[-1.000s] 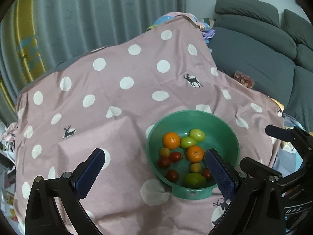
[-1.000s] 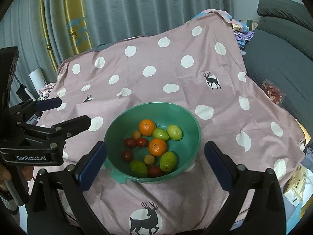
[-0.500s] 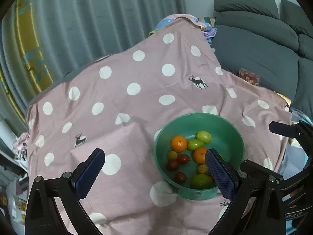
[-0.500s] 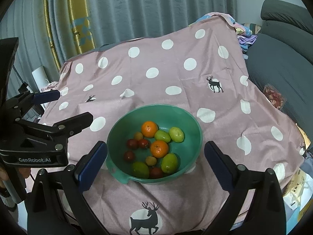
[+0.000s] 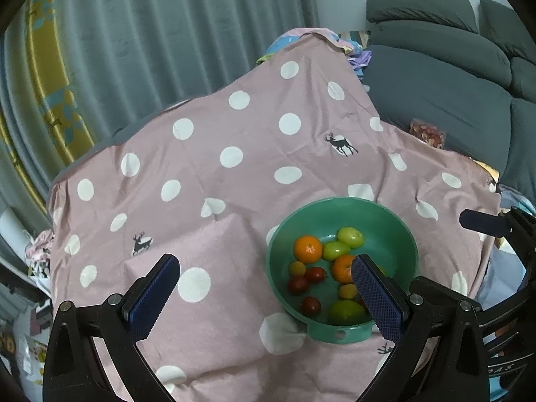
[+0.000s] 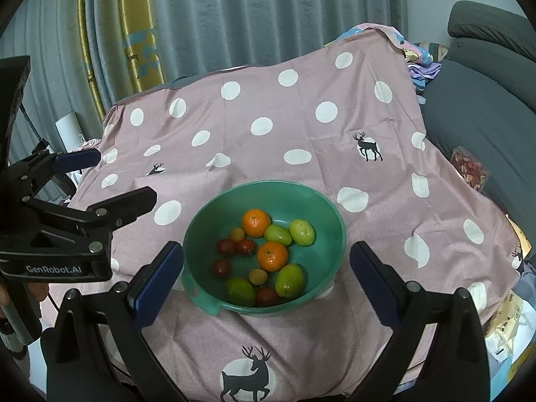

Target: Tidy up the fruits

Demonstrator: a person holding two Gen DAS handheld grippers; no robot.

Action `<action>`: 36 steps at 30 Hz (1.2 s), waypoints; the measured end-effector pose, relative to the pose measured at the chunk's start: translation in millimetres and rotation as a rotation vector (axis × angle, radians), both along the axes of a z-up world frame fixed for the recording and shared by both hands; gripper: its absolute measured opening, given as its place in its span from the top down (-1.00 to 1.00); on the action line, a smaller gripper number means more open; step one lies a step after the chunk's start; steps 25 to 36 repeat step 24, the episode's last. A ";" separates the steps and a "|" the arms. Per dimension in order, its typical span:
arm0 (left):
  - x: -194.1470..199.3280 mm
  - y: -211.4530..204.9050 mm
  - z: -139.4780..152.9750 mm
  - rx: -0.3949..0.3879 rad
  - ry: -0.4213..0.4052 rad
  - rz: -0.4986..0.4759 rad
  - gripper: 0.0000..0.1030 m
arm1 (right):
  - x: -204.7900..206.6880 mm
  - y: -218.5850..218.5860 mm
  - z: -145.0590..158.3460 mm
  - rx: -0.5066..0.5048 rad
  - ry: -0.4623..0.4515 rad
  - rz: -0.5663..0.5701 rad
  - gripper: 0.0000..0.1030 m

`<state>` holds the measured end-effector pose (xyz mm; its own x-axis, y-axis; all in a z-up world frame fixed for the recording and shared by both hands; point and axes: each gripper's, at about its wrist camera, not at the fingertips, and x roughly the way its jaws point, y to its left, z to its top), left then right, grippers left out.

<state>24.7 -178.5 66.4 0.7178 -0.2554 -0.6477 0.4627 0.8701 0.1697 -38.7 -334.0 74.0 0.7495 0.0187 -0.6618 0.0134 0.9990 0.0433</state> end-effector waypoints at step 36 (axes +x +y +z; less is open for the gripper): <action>0.5 4.8 -2.0 -0.005 -0.005 0.008 -0.98 | 4.9 3.6 -8.4 0.006 0.008 0.014 -0.95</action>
